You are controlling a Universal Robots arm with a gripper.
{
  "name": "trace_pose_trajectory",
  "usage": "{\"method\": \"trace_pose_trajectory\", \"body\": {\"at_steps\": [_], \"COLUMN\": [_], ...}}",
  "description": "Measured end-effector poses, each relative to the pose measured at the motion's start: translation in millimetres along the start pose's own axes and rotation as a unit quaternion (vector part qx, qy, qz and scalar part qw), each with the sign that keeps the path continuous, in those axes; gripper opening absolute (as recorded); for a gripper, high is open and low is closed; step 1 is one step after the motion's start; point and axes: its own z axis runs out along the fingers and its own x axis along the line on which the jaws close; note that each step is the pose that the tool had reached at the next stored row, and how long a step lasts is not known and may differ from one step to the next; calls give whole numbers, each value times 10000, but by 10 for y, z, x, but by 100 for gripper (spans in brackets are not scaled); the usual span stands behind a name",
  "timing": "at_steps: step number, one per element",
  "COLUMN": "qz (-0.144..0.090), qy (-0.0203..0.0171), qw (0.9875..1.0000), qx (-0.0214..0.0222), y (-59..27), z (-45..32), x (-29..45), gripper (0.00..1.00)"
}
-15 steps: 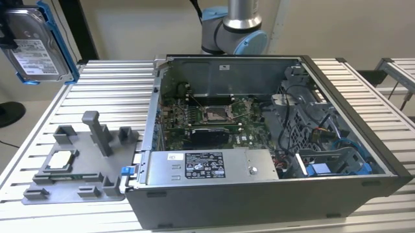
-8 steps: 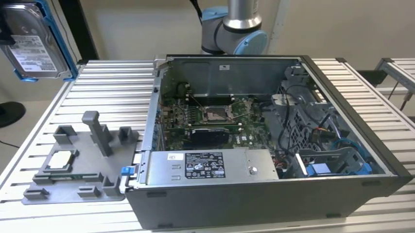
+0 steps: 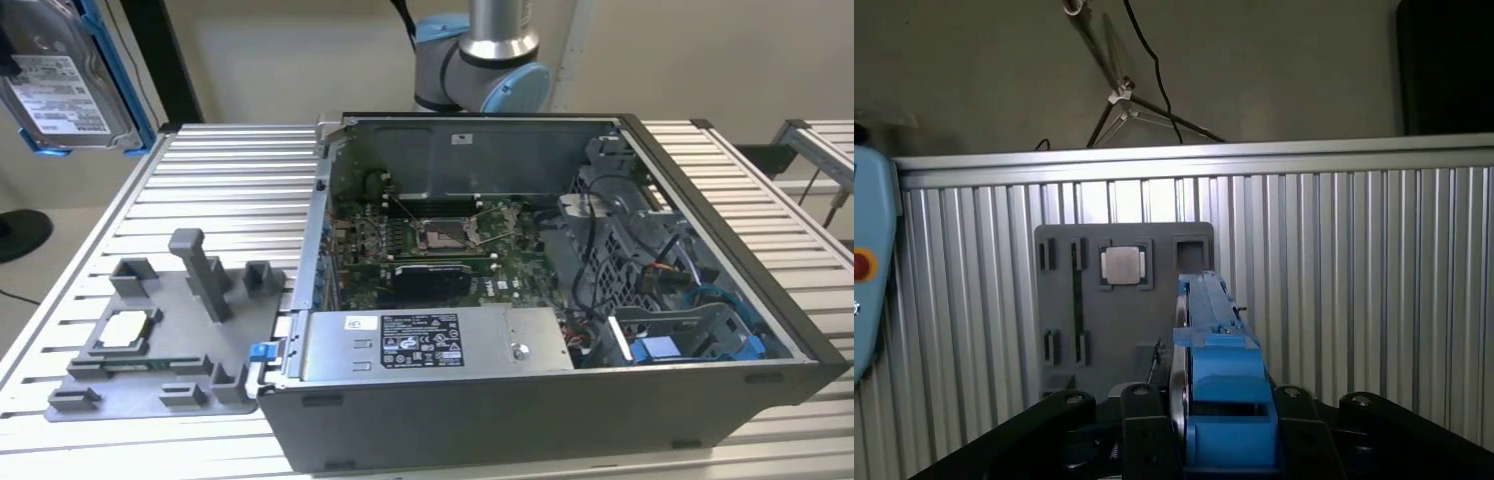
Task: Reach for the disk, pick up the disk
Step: 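Pick up the disk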
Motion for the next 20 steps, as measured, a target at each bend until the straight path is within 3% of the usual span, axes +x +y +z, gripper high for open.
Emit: {"method": "trace_pose_trajectory", "body": {"at_steps": [9, 20], "qz": [-1, 0], "qy": [-2, -2], "qw": [10000, 10000], "qx": [-1, -11], "y": [-12, -239], "z": [0, 2], "x": [0, -14], "gripper": [0, 0]}}
